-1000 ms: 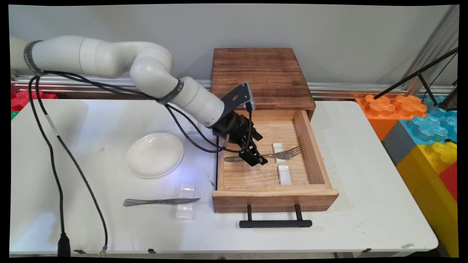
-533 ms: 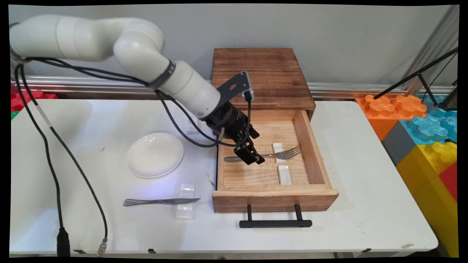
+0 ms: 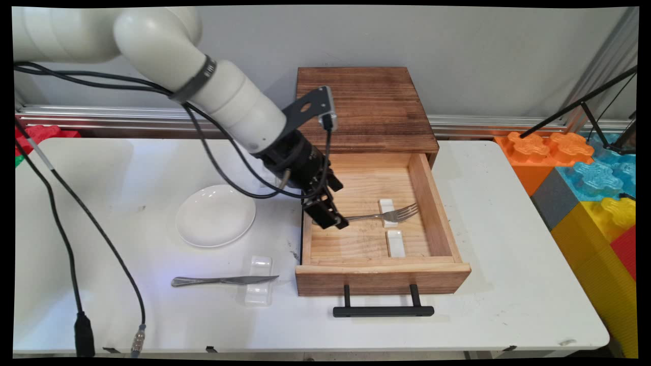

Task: Pick up the knife from the right of the white plate

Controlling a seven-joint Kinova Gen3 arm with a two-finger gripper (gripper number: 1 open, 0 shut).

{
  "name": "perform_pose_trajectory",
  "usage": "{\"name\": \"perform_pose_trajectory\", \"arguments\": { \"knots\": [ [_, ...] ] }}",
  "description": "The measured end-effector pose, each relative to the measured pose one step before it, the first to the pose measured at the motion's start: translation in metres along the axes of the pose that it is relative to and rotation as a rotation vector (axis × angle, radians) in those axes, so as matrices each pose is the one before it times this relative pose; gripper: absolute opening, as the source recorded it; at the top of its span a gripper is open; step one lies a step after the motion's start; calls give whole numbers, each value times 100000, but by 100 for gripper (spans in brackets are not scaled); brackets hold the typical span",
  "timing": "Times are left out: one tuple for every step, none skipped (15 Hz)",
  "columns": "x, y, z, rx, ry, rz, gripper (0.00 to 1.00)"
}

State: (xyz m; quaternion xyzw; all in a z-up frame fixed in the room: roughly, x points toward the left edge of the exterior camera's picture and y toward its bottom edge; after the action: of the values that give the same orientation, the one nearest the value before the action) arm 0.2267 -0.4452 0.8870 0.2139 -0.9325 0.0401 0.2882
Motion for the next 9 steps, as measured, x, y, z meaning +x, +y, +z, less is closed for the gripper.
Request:
{"name": "perform_pose_trajectory", "arguments": {
  "knots": [
    [-184, 268, -788, 133, -851, 27, 100],
    [-295, 254, -804, 211, -957, 8, 100],
    [-322, 207, -663, 132, -875, 118, 100],
    [-254, 126, -429, 30, -552, 53, 100],
    [-409, 183, -617, 10, -779, 268, 100],
    [-520, 182, -688, 9, -781, 365, 100],
    [-586, 164, -648, -52, -658, 521, 100],
    [-508, 154, -523, -120, -507, 490, 100],
    [-619, 179, -559, -235, -641, 553, 100]
  ]
}}
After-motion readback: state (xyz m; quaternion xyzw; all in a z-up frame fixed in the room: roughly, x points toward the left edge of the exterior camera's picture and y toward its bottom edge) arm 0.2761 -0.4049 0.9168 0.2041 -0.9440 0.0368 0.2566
